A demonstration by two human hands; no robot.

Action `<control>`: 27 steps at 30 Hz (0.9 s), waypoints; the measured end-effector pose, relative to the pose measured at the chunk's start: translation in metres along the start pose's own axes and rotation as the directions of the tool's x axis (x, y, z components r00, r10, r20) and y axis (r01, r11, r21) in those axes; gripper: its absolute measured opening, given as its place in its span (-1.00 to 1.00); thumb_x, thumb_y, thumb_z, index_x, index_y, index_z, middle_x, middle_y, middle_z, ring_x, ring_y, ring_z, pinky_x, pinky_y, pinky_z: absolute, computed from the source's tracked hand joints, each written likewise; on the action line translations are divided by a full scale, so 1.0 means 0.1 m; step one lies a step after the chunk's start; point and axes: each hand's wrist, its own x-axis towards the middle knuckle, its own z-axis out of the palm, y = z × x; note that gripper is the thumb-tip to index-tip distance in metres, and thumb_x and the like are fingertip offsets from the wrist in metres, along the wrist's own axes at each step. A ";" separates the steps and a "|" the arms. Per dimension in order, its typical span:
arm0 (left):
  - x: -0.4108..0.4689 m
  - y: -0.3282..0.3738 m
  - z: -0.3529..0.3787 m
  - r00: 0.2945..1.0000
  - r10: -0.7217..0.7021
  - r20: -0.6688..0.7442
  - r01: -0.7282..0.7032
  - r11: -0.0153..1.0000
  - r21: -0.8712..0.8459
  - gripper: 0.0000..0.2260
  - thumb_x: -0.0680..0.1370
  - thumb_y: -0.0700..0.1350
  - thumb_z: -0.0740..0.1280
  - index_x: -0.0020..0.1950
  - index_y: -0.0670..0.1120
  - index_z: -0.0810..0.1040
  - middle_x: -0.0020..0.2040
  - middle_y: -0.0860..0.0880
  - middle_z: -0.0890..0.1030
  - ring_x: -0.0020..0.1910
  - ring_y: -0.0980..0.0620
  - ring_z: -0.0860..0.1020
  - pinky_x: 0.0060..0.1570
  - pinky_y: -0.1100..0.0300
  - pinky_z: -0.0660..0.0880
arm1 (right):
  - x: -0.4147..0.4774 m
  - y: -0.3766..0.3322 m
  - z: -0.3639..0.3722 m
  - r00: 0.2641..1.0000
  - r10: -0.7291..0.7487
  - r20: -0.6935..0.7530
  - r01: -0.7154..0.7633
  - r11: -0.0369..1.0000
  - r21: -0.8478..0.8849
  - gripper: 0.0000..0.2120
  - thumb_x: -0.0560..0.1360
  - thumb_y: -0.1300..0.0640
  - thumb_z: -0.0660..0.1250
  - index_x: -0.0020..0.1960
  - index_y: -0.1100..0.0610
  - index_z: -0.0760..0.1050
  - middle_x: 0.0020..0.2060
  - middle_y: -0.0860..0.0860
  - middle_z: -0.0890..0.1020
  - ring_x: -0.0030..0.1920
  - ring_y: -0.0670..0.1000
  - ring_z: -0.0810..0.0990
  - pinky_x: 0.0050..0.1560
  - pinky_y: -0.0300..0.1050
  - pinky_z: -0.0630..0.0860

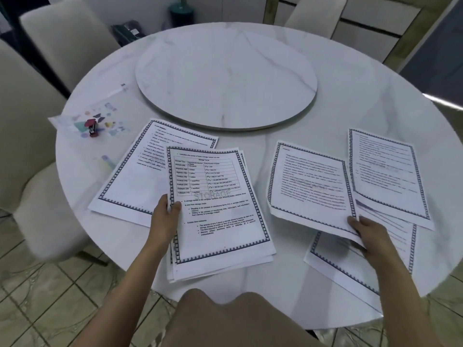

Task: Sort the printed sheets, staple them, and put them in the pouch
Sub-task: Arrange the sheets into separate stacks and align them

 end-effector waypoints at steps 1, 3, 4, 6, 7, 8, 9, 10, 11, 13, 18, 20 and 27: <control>0.00 -0.01 0.01 1.000 0.002 0.005 -0.002 1.000 0.002 -0.64 0.63 -0.20 0.09 0.43 -0.22 0.24 0.34 -0.08 0.40 0.27 0.02 0.37 0.08 0.27 0.22 | -0.02 0.00 0.05 0.999 -0.039 0.003 0.039 0.999 0.000 -0.75 0.55 0.20 0.24 0.15 0.35 0.48 -0.06 0.25 0.61 -0.13 0.13 0.54 0.10 0.12 0.48; 0.01 -0.01 0.03 1.000 0.011 0.018 -0.011 1.000 0.001 -0.67 0.63 -0.20 0.09 0.40 -0.22 0.27 0.20 0.04 0.39 0.16 0.11 0.35 0.06 0.29 0.24 | -0.04 0.02 0.18 0.992 -0.126 -0.018 0.126 0.992 0.006 -0.80 0.55 0.20 0.24 0.11 0.26 0.52 0.03 0.23 0.61 -0.05 0.13 0.55 0.10 0.00 0.46; 0.01 -0.02 0.03 1.000 0.017 0.021 -0.017 1.000 0.006 -0.68 0.63 -0.20 0.09 0.38 -0.21 0.30 0.17 0.06 0.39 0.17 0.11 0.37 0.06 0.27 0.26 | -0.05 0.03 0.25 0.986 -0.164 -0.033 0.165 0.986 0.005 -0.80 0.55 0.20 0.24 0.12 0.25 0.52 0.02 0.21 0.60 -0.03 0.14 0.55 0.05 -0.06 0.43; 0.03 -0.05 0.03 0.999 0.020 0.027 -0.020 1.000 0.020 -0.70 0.63 -0.19 0.10 0.36 -0.20 0.32 0.18 0.04 0.42 0.22 0.05 0.40 0.10 0.24 0.27 | -0.07 0.04 0.37 0.975 -0.221 -0.033 0.221 0.975 -0.004 -0.79 0.56 0.19 0.23 0.12 0.27 0.52 0.00 0.21 0.60 -0.02 0.15 0.55 -0.01 -0.12 0.38; 0.03 -0.06 0.03 0.999 0.014 0.031 -0.015 1.000 0.021 -0.69 0.63 -0.18 0.10 0.37 -0.19 0.31 0.20 0.02 0.42 0.24 0.04 0.39 0.13 0.23 0.27 | -0.09 0.05 0.43 0.970 -0.243 -0.022 0.243 0.970 0.000 -0.80 0.56 0.19 0.23 0.11 0.26 0.52 -0.01 0.22 0.60 -0.03 0.17 0.55 -0.02 -0.13 0.37; 0.03 -0.06 0.03 0.999 0.011 0.031 -0.012 1.000 0.021 -0.68 0.63 -0.17 0.10 0.38 -0.18 0.30 0.21 0.02 0.42 0.24 0.05 0.38 0.15 0.22 0.26 | -0.11 0.06 0.49 0.962 -0.271 -0.007 0.272 0.962 0.007 -0.81 0.56 0.19 0.22 0.09 0.24 0.52 -0.02 0.23 0.60 -0.04 0.19 0.55 -0.03 -0.14 0.38; 0.02 -0.06 0.03 0.999 0.005 0.034 -0.006 1.000 0.019 -0.68 0.63 -0.17 0.10 0.39 -0.18 0.30 0.20 0.03 0.41 0.20 0.08 0.37 0.15 0.23 0.26 | -0.14 0.07 0.54 0.955 -0.296 0.006 0.296 0.955 0.006 -0.83 0.56 0.19 0.22 0.08 0.23 0.51 -0.05 0.22 0.60 -0.07 0.20 0.54 -0.05 -0.16 0.39; 0.02 -0.06 0.03 0.999 0.007 0.041 -0.007 1.000 0.015 -0.69 0.63 -0.17 0.10 0.38 -0.18 0.31 0.19 0.03 0.41 0.17 0.08 0.37 0.15 0.22 0.27 | -0.17 0.08 0.59 0.946 -0.322 0.026 0.322 0.947 -0.001 -0.84 0.57 0.18 0.22 0.08 0.22 0.51 -0.09 0.17 0.60 -0.12 0.15 0.53 -0.10 -0.19 0.40; 0.02 -0.07 0.03 0.999 0.004 0.049 -0.004 1.000 0.012 -0.70 0.63 -0.17 0.10 0.35 -0.18 0.33 0.19 0.02 0.43 0.15 0.08 0.39 0.13 0.21 0.29 | -0.19 0.10 0.64 0.939 -0.340 0.046 0.341 0.940 -0.004 -0.84 0.57 0.17 0.22 0.06 0.21 0.50 -0.15 0.09 0.59 -0.17 0.06 0.52 -0.17 -0.22 0.41; 0.03 -0.08 0.03 0.998 -0.010 0.056 0.010 1.000 0.010 -0.74 0.64 -0.16 0.09 0.30 -0.16 0.37 0.17 -0.01 0.47 0.11 0.04 0.43 0.09 0.18 0.33 | -0.24 0.14 0.75 0.926 -0.366 0.097 0.369 0.929 -0.014 -0.87 0.56 0.15 0.22 -0.03 0.20 0.50 -0.27 -0.01 0.55 -0.25 -0.06 0.48 -0.26 -0.31 0.38; 0.03 -0.07 0.03 0.995 -0.061 0.077 0.061 0.998 -0.002 -0.83 0.65 -0.08 0.02 0.07 -0.09 0.37 0.05 -0.01 0.50 -0.09 0.13 0.44 -0.10 0.25 0.33 | -0.34 0.22 0.97 0.900 -0.372 0.227 0.394 0.917 -0.059 -0.76 0.56 0.15 0.22 -0.29 0.04 0.40 -0.39 -0.07 0.50 -0.39 -0.16 0.44 -0.38 -0.37 0.31; 0.02 -0.05 0.04 0.993 -0.089 0.083 0.089 0.996 -0.006 -0.88 0.66 -0.07 0.01 0.08 -0.03 0.31 -0.05 0.13 0.43 -0.11 0.19 0.37 -0.06 0.27 0.30 | -0.37 0.21 1.05 0.893 -0.362 0.268 0.396 0.915 -0.082 -0.75 0.57 0.16 0.20 -0.29 0.05 0.39 -0.39 -0.04 0.50 -0.36 -0.07 0.42 -0.39 -0.36 0.31; 0.06 -0.13 0.04 0.989 -0.101 0.106 0.099 0.995 0.026 -0.79 0.64 -0.10 0.09 0.17 -0.16 0.40 0.06 -0.02 0.49 0.05 0.00 0.42 0.04 0.17 0.31 | -0.41 0.13 1.19 0.835 -0.370 0.407 0.449 0.886 -0.117 -0.85 0.57 0.17 0.20 -0.16 0.11 0.48 -0.28 0.02 0.57 -0.28 -0.05 0.48 -0.25 -0.29 0.39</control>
